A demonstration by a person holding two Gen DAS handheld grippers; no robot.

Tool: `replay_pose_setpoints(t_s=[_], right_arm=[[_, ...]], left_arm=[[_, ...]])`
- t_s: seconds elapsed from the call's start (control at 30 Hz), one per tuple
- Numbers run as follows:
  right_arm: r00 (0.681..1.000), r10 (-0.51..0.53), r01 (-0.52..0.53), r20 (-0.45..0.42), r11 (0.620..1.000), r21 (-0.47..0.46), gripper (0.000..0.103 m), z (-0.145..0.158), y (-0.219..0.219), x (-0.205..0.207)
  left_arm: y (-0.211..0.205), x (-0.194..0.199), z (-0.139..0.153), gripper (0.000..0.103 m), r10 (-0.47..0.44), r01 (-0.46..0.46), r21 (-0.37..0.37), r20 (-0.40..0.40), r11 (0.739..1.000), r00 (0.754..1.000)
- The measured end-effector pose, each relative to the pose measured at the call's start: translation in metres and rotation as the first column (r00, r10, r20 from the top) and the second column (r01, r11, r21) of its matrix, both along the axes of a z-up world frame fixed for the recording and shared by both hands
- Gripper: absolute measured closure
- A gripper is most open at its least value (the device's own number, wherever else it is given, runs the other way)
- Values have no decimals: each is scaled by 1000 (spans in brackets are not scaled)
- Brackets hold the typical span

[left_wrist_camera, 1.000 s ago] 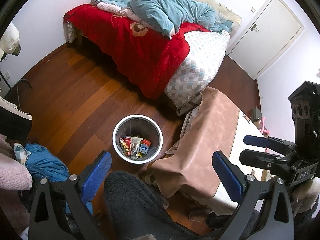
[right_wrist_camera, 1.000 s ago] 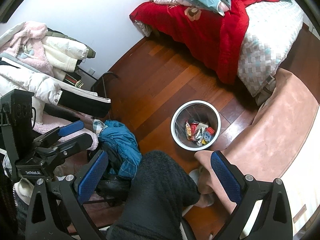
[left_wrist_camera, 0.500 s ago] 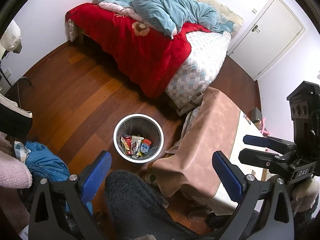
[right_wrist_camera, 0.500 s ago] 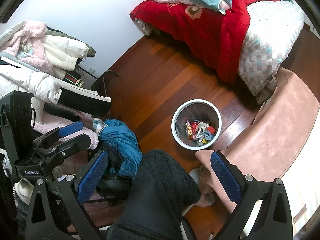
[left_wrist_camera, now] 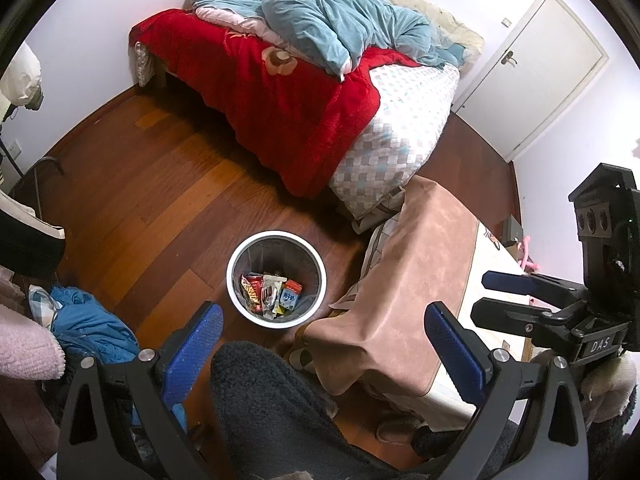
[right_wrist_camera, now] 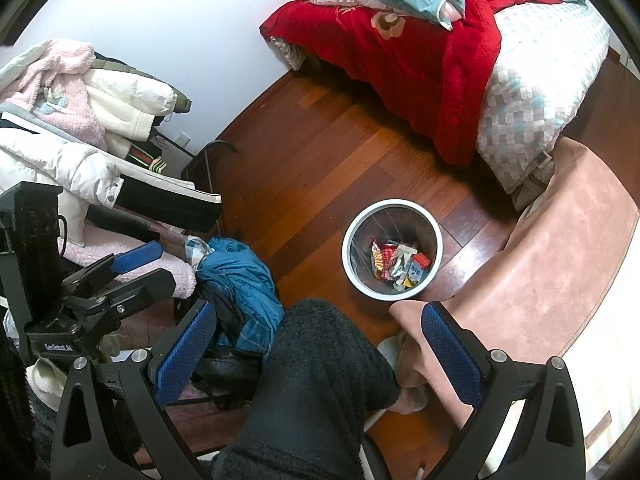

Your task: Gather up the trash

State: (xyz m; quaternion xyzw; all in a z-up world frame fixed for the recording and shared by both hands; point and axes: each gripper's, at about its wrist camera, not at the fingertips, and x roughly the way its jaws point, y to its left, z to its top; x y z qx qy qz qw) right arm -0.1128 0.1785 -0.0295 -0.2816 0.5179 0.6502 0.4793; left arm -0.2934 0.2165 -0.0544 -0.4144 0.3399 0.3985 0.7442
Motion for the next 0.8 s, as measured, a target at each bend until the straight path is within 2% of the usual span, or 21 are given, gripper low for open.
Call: replay_pose_setpoints(t_s=[0.8], right_arm=[[1000, 2, -2, 10, 1000, 3, 0, 4, 0, 2]], left_arm=[[-1, 1, 8, 0, 0, 0, 17, 2, 1000, 1000]])
